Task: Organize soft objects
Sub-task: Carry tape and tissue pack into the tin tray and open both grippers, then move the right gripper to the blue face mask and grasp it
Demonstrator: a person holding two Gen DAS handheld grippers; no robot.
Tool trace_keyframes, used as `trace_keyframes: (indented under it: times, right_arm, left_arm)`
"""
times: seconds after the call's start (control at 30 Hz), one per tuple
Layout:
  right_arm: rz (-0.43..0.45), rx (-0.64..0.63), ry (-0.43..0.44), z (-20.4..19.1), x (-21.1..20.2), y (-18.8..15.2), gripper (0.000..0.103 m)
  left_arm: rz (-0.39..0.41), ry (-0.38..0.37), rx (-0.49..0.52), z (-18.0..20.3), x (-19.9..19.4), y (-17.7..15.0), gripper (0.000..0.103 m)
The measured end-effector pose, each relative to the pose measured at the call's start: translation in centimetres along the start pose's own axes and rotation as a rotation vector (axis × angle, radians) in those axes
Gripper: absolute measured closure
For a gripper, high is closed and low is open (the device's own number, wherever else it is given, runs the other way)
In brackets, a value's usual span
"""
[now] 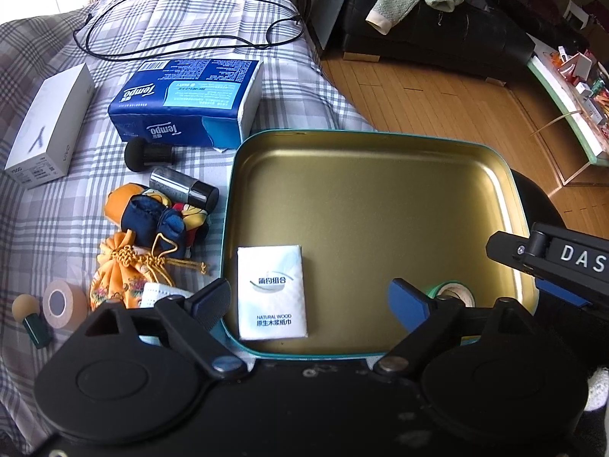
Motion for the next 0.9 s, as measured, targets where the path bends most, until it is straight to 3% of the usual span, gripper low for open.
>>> trace_keyframes:
  times: [0.37, 0.67, 0.9]
  right_arm:
    - [0.004, -0.006, 0.020, -0.2, -0.3, 0.1, 0.043]
    - [-0.002, -0.067, 0.064, -1.9, -0.4, -0.2, 0.043]
    - [-0.005, -0.126, 0.092, -3.5, -0.4, -0.5, 0.043]
  left_arm:
    - [0.037, -0.020, -0.036, -1.7, -3.7, -0.3, 0.005]
    - [0.110, 0.038, -0.106, -6.0, -6.5, 0.1, 0.002]
    - [0.134, 0.129, -0.209, -12.2, -7.0, 0.1, 0.001]
Point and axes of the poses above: each gripper's, at about its wrist camera, not at the fingertips, and x roughly the way its jaws point, z to its right, y to its top, the point moved 5 cm from there along x, roughly the way its jaws point, and after that the axes turned 14 degrees about y, right-handed, at the moved point
